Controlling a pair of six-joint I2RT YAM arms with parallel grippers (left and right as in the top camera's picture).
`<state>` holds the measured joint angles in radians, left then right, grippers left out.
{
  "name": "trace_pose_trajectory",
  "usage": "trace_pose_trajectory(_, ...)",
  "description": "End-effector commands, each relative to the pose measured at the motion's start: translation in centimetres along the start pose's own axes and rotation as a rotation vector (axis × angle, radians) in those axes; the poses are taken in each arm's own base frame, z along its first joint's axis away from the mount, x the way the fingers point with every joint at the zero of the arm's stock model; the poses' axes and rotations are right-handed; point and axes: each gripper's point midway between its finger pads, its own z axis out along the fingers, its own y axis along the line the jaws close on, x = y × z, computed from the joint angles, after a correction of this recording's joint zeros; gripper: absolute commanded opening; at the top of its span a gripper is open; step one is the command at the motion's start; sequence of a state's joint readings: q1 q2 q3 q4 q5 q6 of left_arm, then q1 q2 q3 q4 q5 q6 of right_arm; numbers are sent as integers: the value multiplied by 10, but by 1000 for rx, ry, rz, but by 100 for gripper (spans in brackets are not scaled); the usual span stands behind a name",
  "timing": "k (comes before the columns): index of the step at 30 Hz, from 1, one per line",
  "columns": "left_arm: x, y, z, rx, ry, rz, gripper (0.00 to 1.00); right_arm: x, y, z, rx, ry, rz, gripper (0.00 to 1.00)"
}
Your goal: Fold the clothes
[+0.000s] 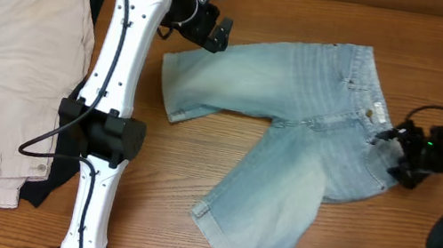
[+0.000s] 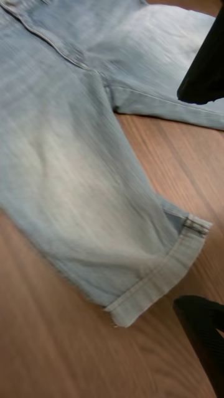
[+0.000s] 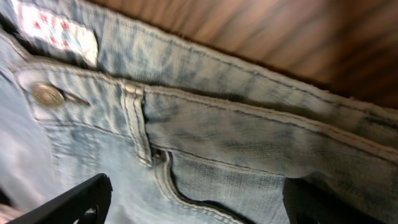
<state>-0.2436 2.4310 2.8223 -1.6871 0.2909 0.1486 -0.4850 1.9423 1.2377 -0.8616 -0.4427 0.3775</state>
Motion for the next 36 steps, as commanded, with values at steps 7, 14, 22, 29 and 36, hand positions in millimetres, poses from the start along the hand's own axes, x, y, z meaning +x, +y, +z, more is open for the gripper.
trace_pose_trajectory(7, 17, -40, 13, 46, 84, -11, 100, 9, 38, -63, -208, -50, -158, 100)
trace_pose_trajectory(14, 17, -74, -56, 43, -51, 39, 100, 54, 65, -156, -230, -249, -276, 100)
trace_pose_trajectory(22, 81, -104, -62, -92, 92, 101, 100, 129, 51, -221, -131, -439, -375, 100)
trace_pose_trajectory(29, 165, -120, 8, -88, 399, 134, 100, 157, 40, -240, -111, -517, -398, 100)
trace_pose_trajectory(36, 245, -112, 88, -74, 601, 122, 100, 156, 38, -235, -99, -487, -387, 100)
